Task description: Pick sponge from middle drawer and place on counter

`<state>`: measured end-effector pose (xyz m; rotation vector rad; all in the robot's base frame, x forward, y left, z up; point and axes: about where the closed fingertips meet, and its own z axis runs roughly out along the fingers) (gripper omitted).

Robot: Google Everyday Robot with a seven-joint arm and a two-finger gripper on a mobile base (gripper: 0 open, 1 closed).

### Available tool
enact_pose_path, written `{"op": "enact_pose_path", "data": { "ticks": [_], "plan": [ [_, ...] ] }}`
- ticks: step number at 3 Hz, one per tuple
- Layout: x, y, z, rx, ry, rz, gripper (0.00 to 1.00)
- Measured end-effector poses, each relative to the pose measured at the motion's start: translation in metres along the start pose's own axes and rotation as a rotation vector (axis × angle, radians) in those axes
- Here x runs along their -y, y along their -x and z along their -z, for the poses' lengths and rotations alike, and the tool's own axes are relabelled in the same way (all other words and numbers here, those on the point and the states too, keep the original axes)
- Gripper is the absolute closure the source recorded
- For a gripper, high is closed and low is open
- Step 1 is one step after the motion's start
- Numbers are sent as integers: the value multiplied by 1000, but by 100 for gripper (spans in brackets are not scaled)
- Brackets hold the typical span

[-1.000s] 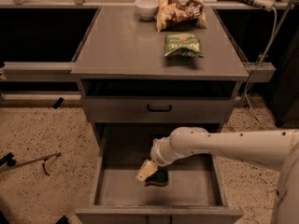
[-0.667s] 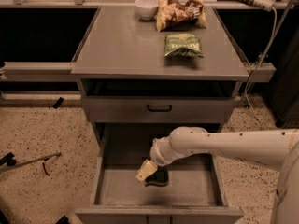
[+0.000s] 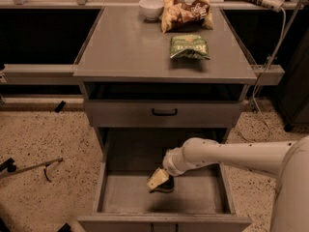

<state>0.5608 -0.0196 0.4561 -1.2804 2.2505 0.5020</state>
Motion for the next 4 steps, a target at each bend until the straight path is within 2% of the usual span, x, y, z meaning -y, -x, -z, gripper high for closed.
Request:
{"op": "enact_pose_path", "data": {
  "ticks": [1,2,4],
  "plan": [
    [15,-30,-11,5,-19,-62,0],
    [20,-53,-26,23,-19,-106,0],
    [15,-58,-76,77,89,-82,0]
  ]
}}
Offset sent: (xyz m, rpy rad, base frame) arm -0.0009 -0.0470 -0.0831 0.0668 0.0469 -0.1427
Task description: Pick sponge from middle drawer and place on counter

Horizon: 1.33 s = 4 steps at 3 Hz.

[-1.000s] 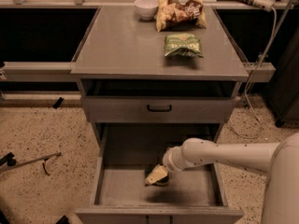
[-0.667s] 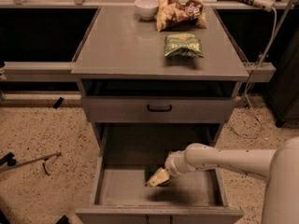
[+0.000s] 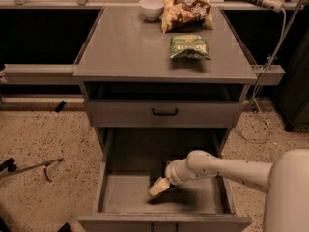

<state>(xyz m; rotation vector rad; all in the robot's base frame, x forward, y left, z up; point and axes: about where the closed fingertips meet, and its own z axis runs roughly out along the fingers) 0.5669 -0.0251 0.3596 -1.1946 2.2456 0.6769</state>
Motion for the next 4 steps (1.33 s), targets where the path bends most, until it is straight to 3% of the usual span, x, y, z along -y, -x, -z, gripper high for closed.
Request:
{"op": "enact_pose_path", "data": {
  "ticks": [1,4],
  "plan": [
    [-2,-1,-8,4,19,7,0],
    [-2,-1,-8,4,20,7,65]
  ]
}}
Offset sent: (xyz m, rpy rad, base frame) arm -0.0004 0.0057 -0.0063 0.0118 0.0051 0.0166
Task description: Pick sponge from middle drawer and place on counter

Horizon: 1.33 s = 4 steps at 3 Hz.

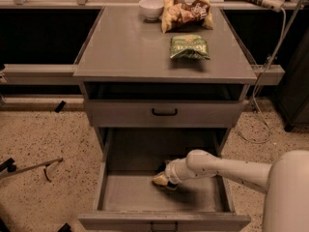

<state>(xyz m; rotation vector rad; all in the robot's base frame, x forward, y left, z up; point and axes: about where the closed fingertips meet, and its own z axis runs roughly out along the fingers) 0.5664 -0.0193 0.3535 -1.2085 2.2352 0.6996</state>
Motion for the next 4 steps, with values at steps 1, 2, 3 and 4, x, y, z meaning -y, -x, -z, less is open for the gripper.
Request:
{"op": "enact_pose_path", "data": {
  "ticks": [1,2,3,4],
  "plan": [
    [-1,4,4,0,0,0,89],
    [-11,23,32,24,-49,-10,100],
    [-28,49,75,29,-109,-36,100],
    [-29,96,124,80,-160,-13,100]
  ]
}}
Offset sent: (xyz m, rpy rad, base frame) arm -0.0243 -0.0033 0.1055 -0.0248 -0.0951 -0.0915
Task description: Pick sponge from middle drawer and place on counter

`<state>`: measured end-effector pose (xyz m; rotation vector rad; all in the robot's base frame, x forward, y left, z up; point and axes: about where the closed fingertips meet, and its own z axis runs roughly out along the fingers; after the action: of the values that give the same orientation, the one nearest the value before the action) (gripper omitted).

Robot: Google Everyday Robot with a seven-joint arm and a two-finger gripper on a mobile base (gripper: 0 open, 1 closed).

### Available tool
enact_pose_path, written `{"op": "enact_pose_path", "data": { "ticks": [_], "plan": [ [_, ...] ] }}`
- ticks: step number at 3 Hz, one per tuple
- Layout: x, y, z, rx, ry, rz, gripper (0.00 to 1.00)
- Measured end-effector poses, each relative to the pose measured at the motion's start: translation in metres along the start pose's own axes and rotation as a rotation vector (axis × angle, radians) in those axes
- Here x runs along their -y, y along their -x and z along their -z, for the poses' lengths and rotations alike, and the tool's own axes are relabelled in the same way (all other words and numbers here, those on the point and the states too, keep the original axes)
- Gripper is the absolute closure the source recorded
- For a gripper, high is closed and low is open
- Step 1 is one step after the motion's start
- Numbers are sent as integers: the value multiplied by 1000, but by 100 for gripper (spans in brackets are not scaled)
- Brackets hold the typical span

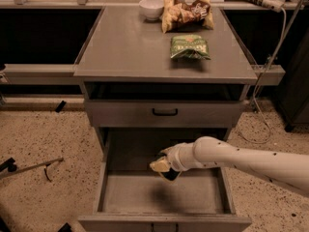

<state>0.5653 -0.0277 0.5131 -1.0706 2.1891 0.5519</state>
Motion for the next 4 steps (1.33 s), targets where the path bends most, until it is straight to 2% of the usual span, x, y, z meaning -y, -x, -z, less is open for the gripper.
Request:
{"op": "enact_pose_path", "data": {
  "ticks": [1,2,3,4],
  "plan": [
    [-1,2,1,1,-1,3,100],
    [-11,39,38,61,-13,36,100],
    [-44,106,121,156,-46,132,100],
    [-97,182,190,233,-104,261,100]
  ]
}}
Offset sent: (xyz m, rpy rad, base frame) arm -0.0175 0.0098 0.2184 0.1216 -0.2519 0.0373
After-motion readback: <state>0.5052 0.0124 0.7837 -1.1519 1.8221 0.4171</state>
